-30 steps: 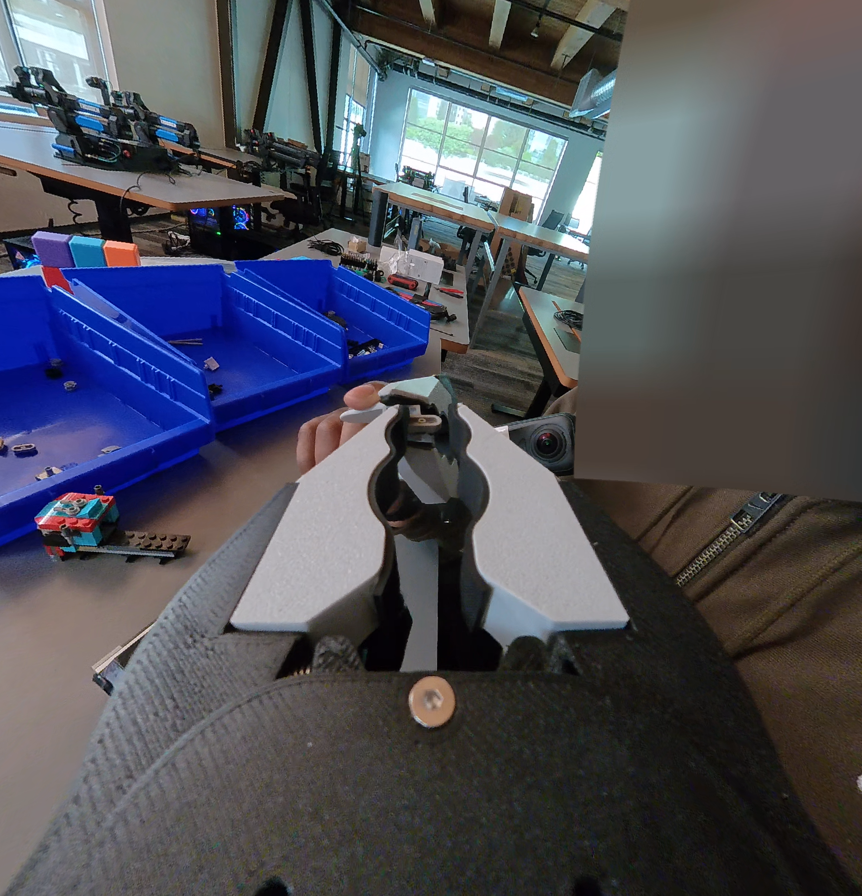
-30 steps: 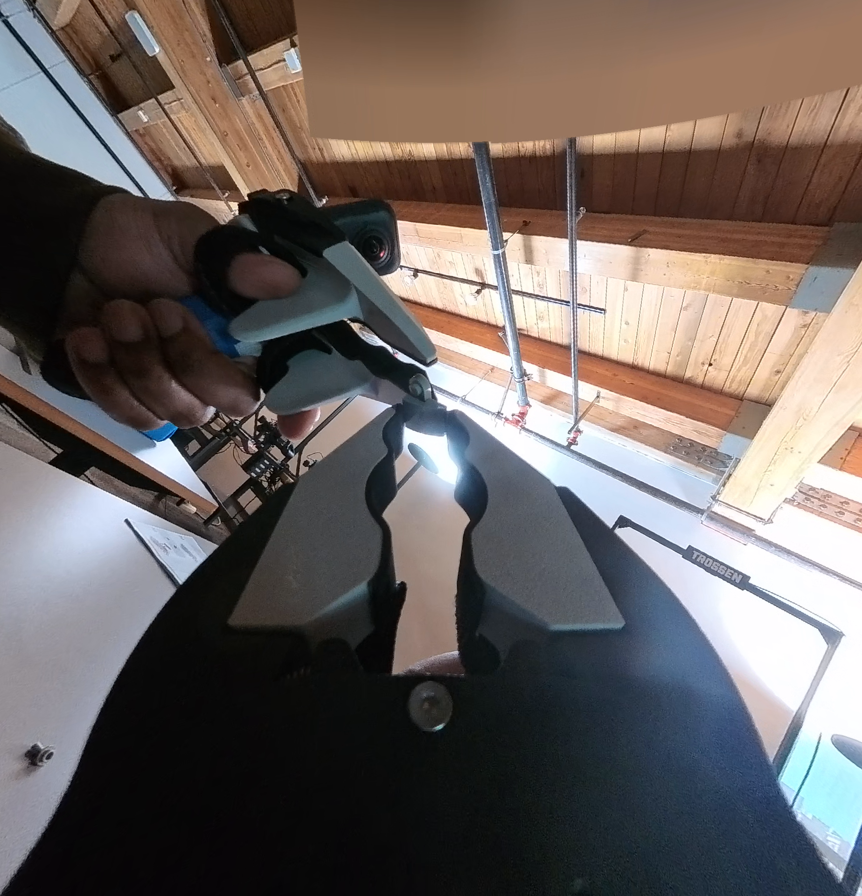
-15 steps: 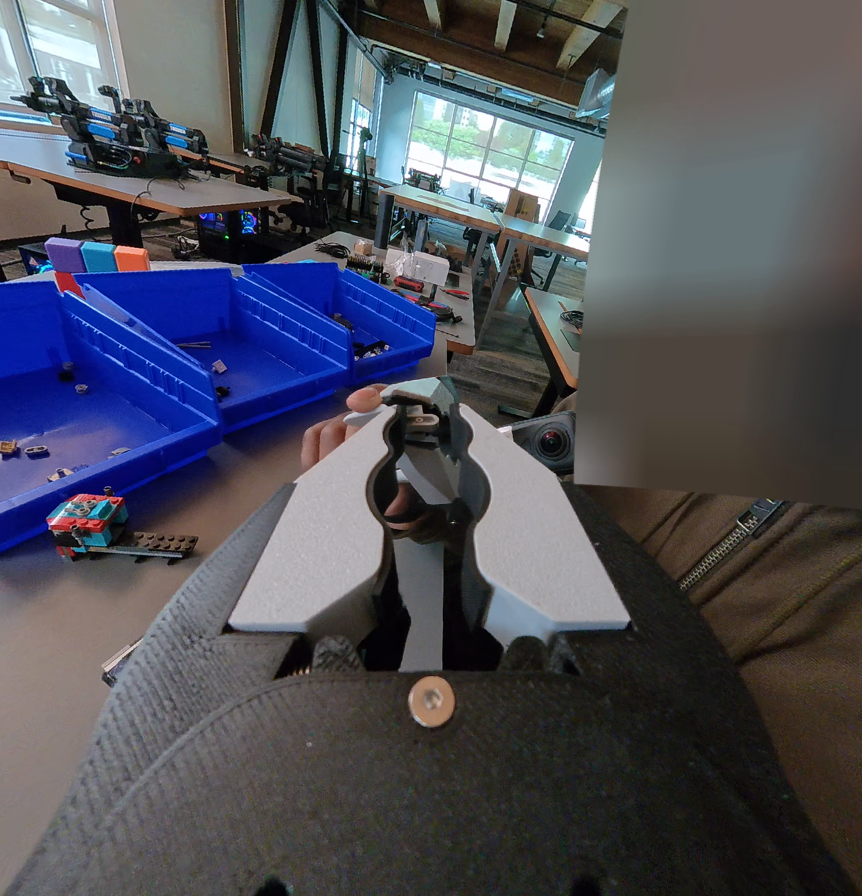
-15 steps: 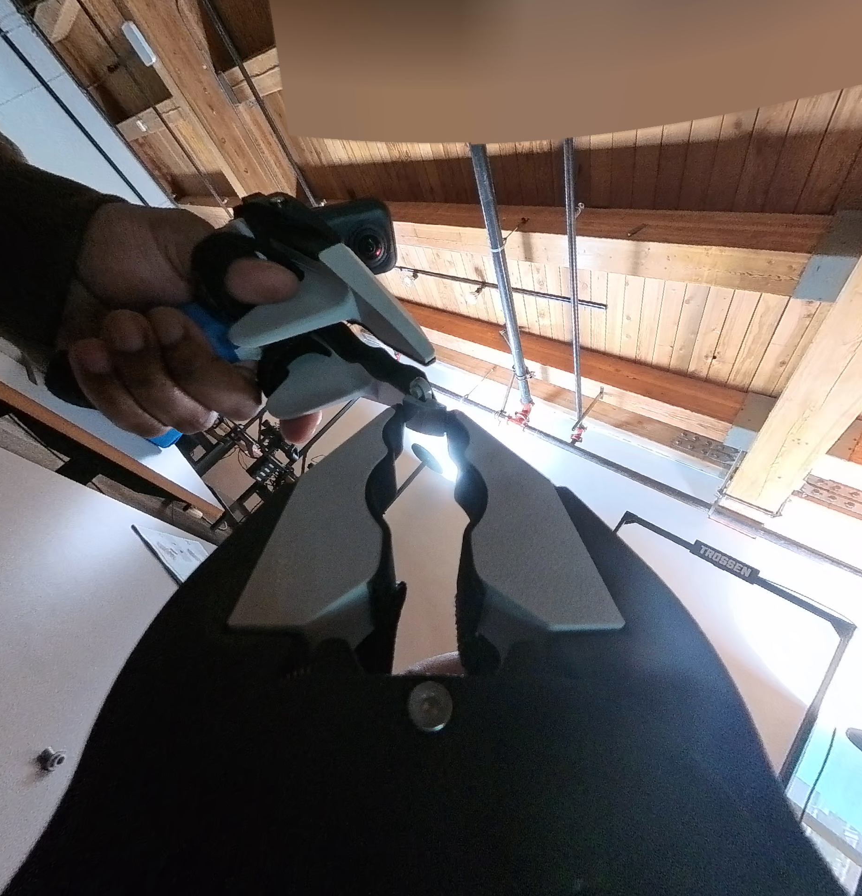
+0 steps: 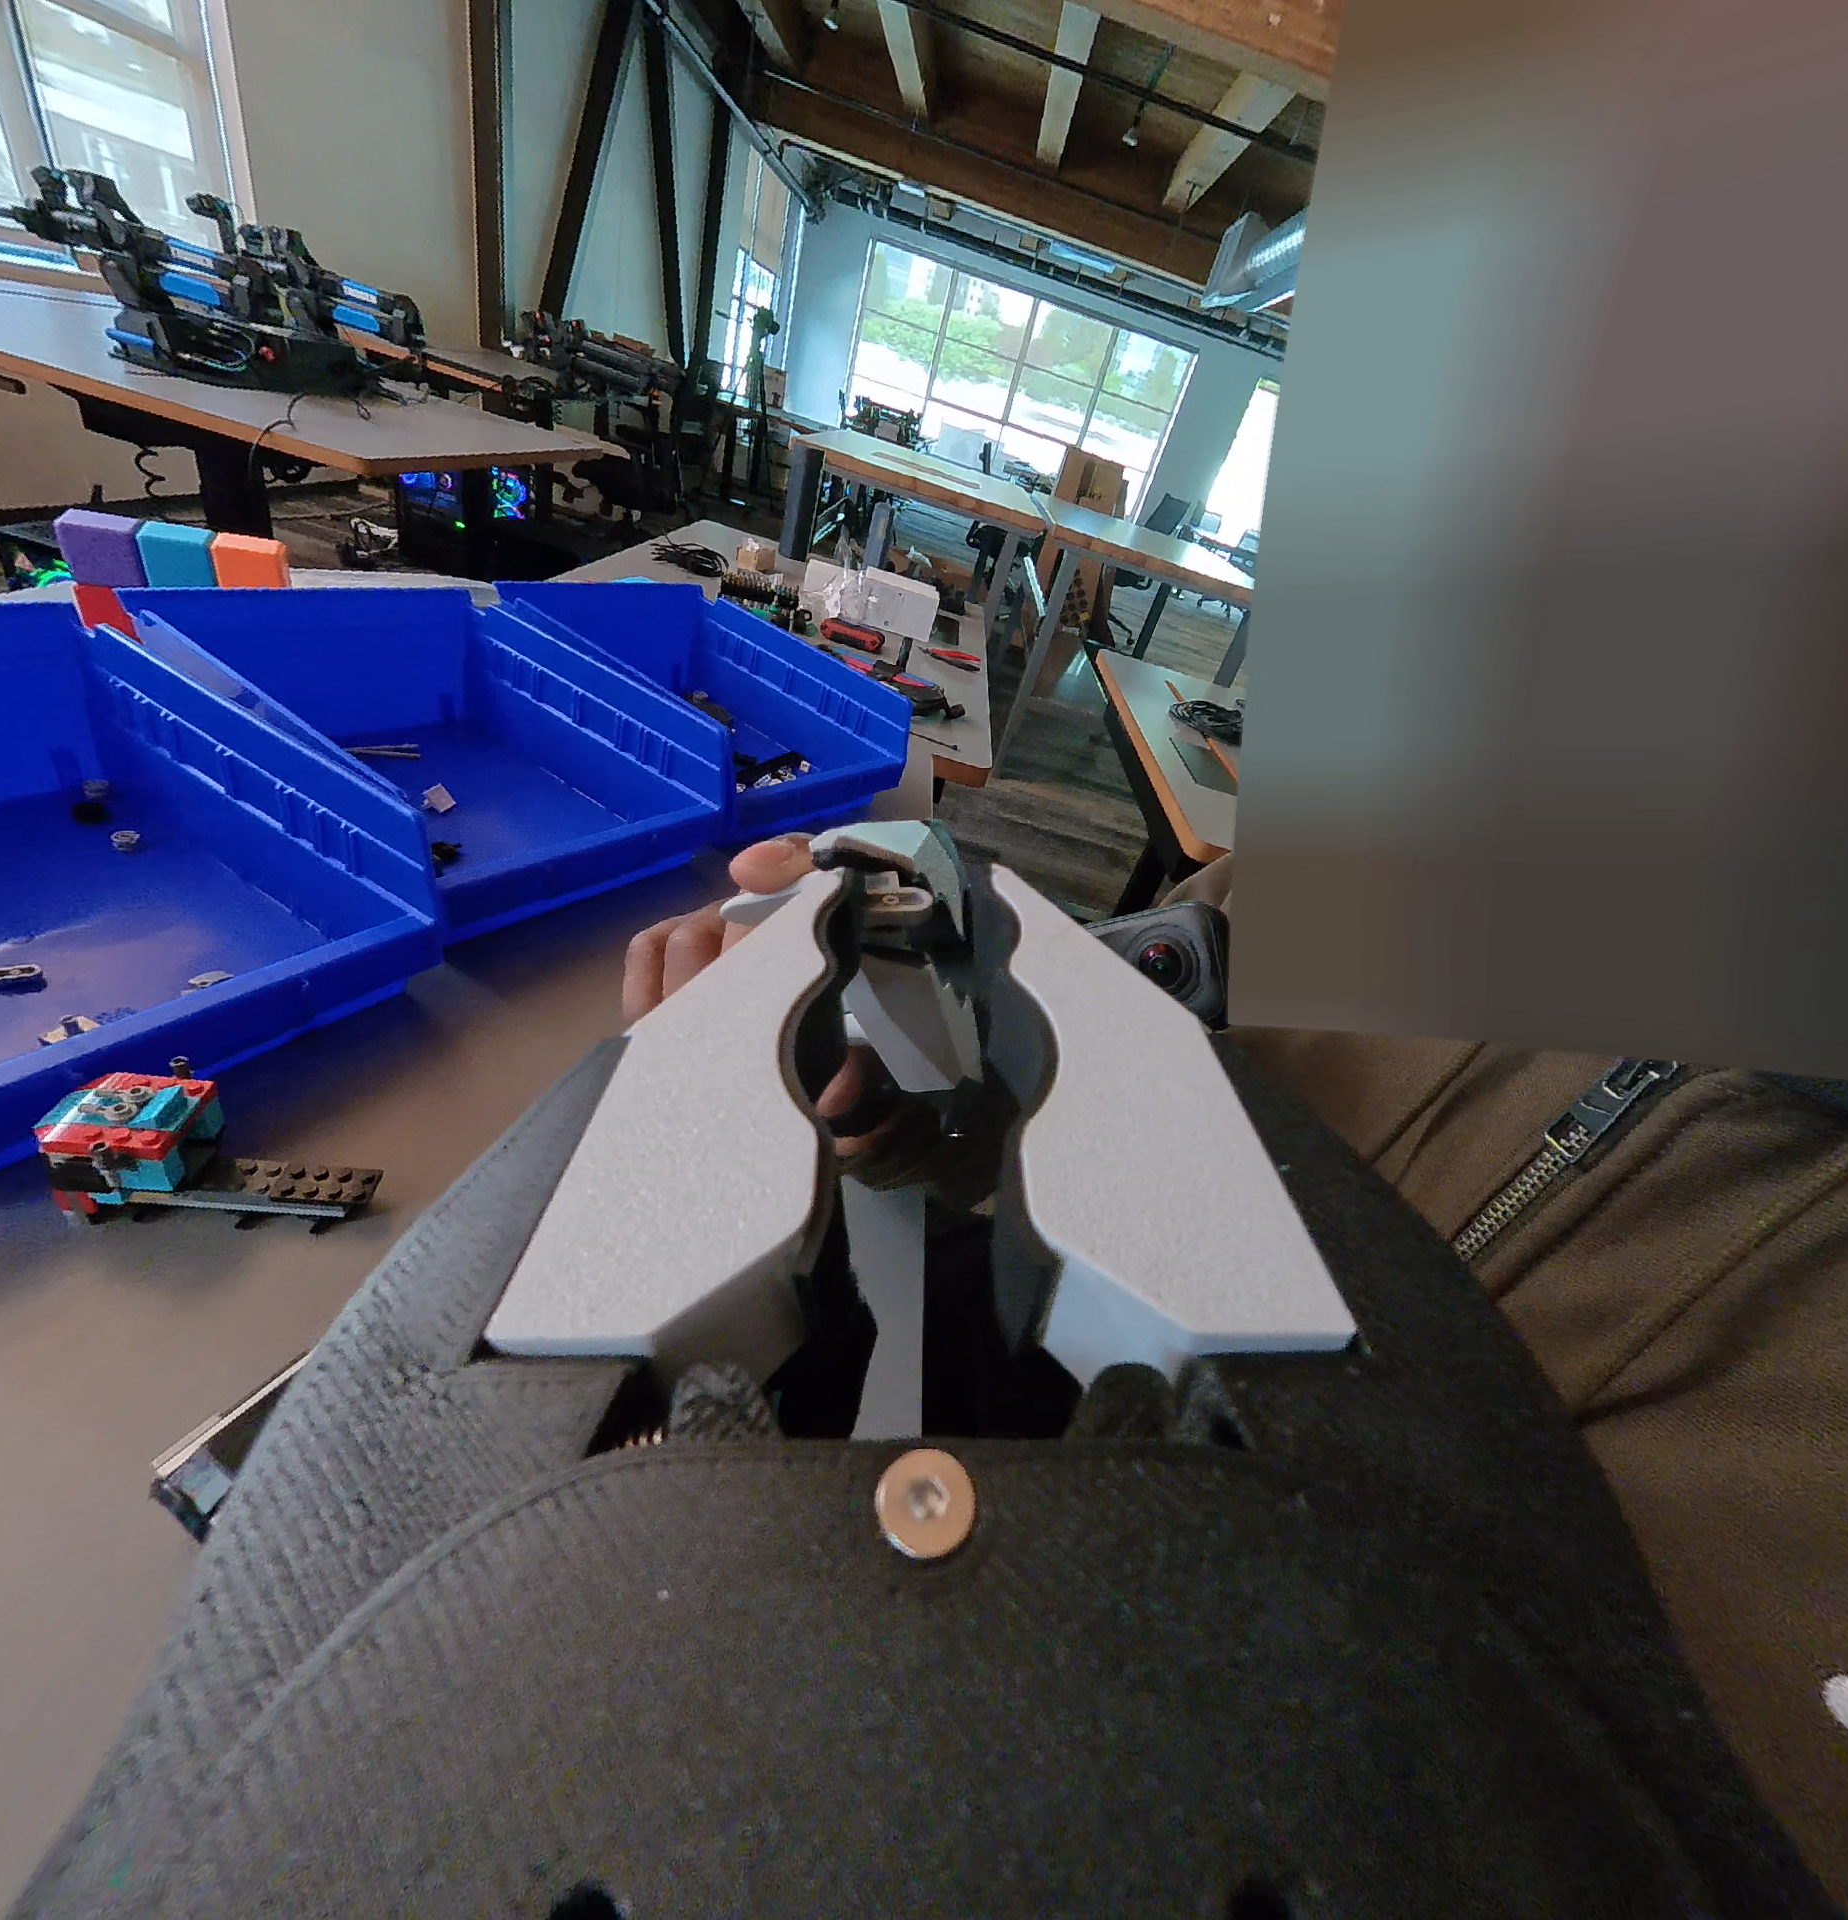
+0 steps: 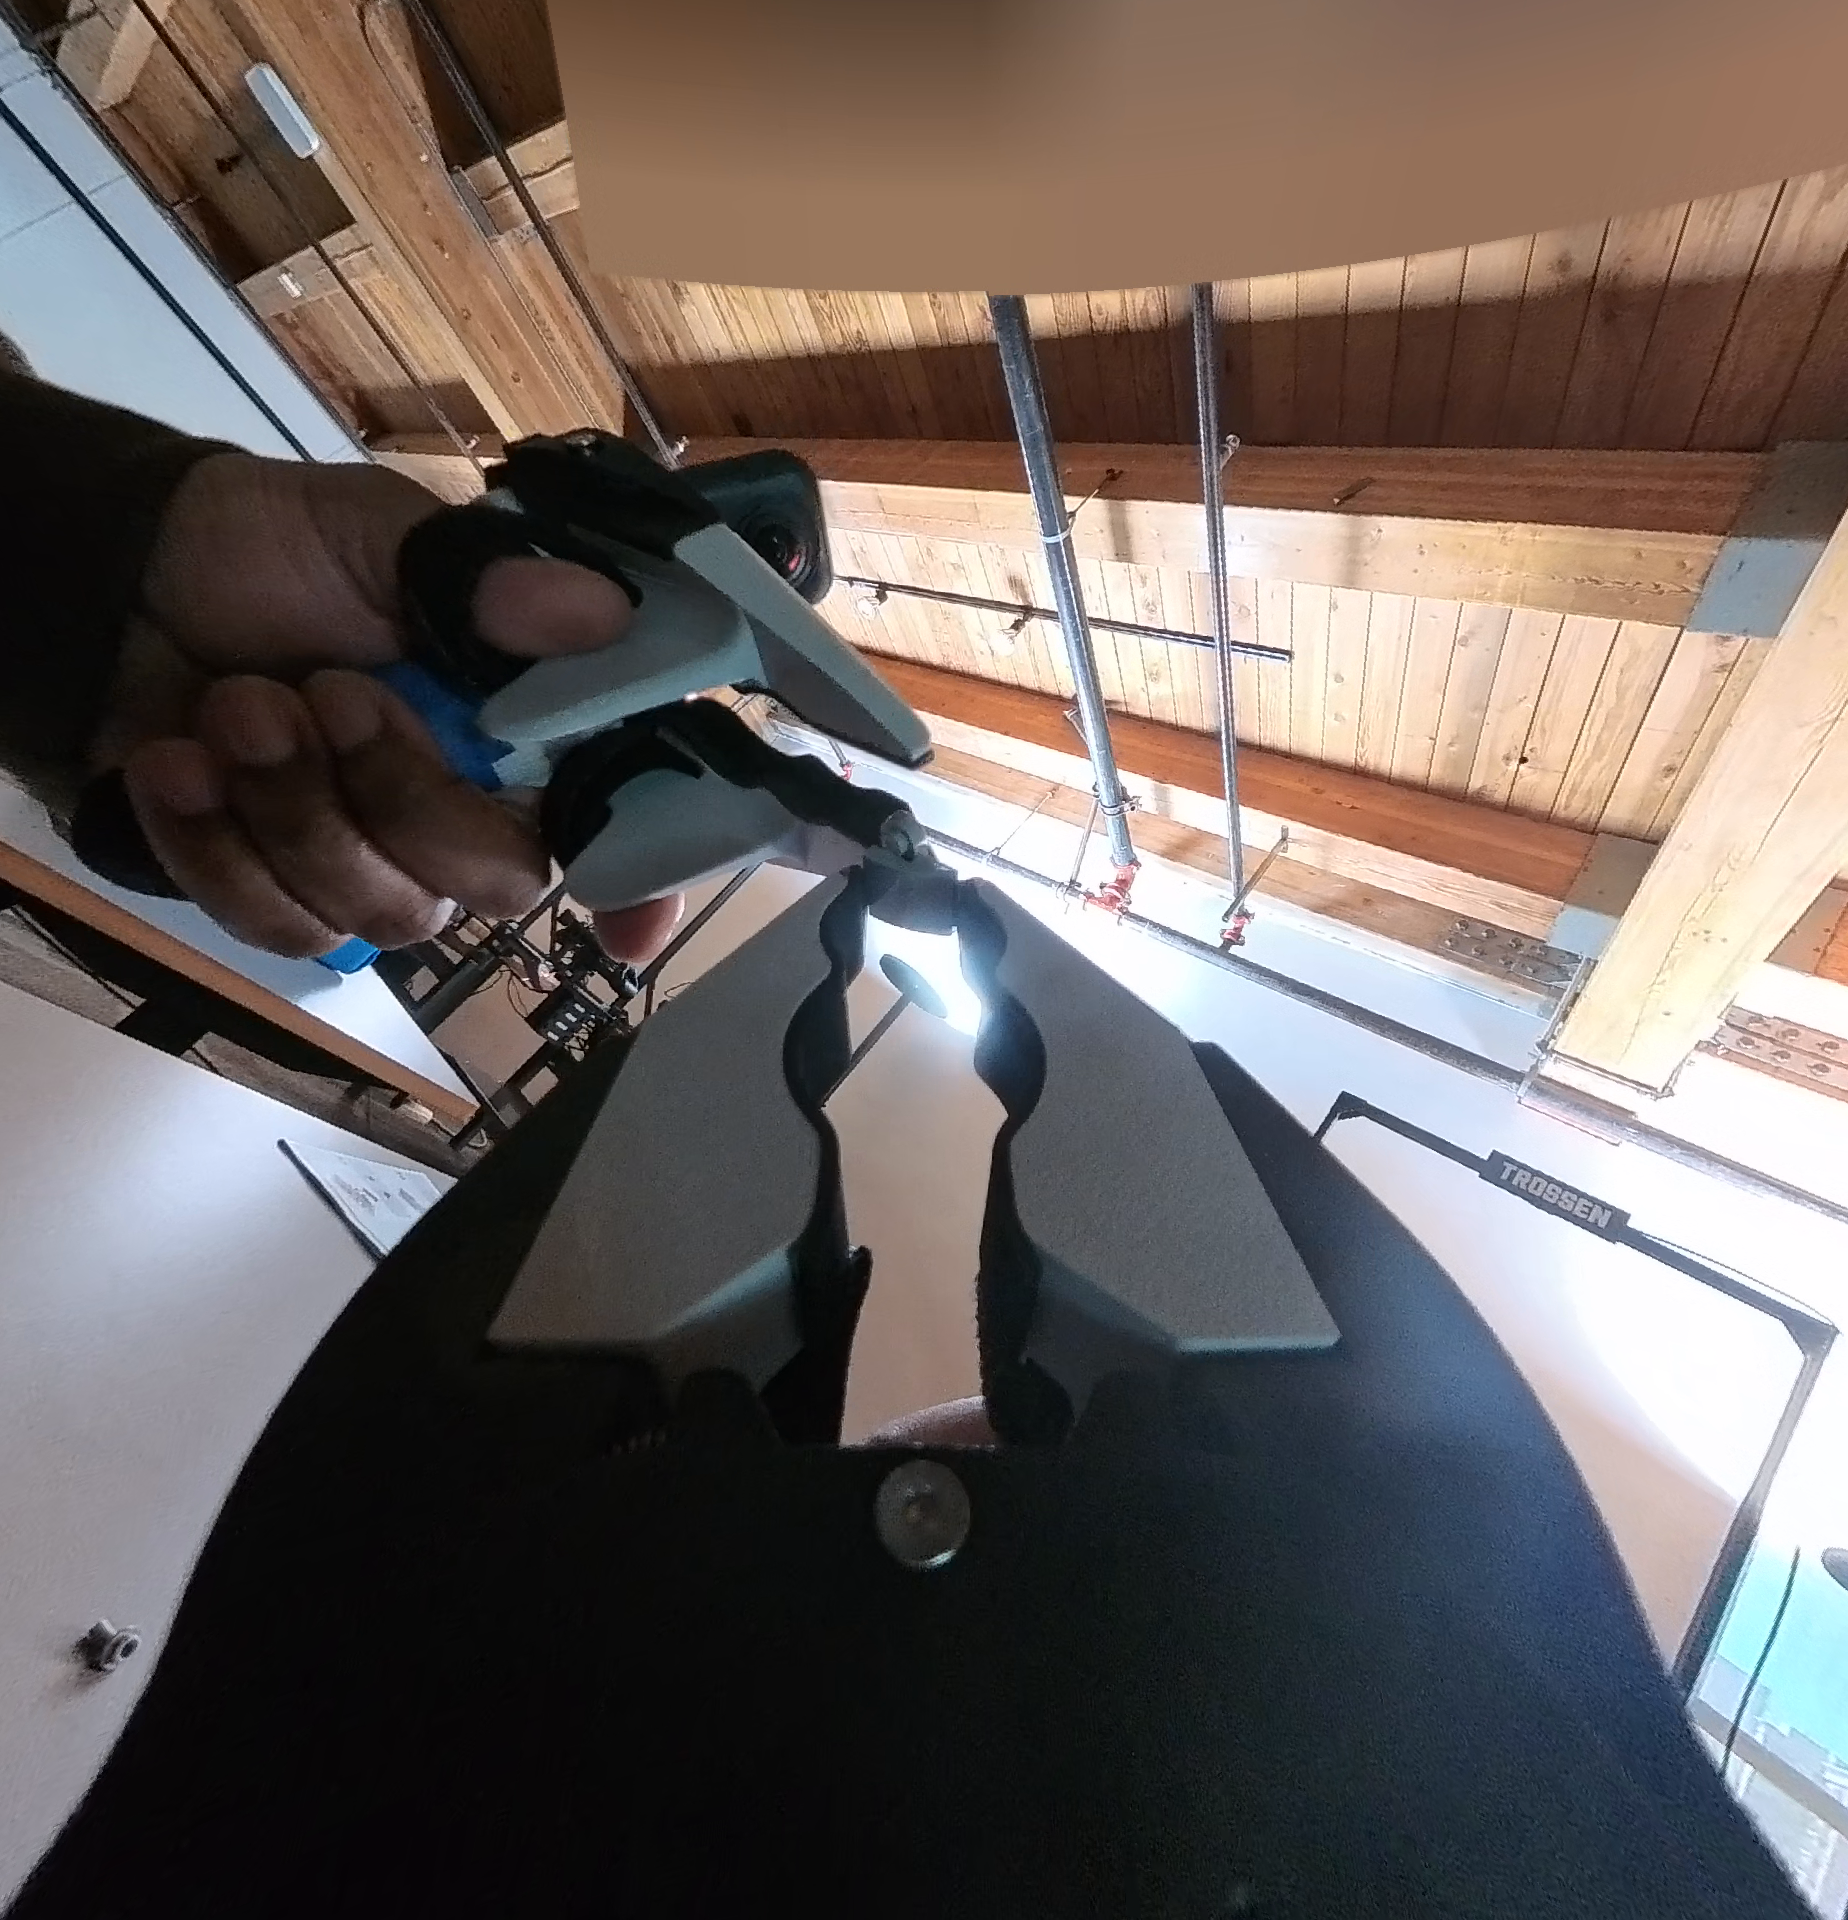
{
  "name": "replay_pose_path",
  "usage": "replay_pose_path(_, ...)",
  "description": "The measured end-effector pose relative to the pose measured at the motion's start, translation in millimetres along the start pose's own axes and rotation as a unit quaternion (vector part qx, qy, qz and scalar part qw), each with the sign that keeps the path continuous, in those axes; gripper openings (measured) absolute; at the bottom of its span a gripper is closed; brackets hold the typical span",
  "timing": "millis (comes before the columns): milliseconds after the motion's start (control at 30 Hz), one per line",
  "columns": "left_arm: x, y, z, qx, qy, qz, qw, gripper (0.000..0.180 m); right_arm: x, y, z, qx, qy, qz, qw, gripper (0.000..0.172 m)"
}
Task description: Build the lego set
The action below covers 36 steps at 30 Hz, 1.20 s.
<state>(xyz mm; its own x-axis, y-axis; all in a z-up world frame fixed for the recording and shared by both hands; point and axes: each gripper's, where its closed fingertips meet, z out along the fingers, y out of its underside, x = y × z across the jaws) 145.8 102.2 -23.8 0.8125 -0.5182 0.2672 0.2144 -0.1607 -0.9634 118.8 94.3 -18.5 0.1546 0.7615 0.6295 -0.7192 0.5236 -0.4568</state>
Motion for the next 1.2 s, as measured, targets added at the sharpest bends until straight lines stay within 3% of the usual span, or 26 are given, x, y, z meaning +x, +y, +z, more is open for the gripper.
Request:
replay_pose_path(833,-0.9,-3.9,2.0,0.045,0.033,-0.066,0.996,0.022,3.2,0.6,-1.1,0.001,0.007,0.01,1.0,0.018)
replay_pose_path(1200,-0.1,-4.9,4.5,0.042,0.026,-0.055,0.997,0.022,5.4,1.2,-1.2,0.002,0.01,0.014,1.0,0.018)
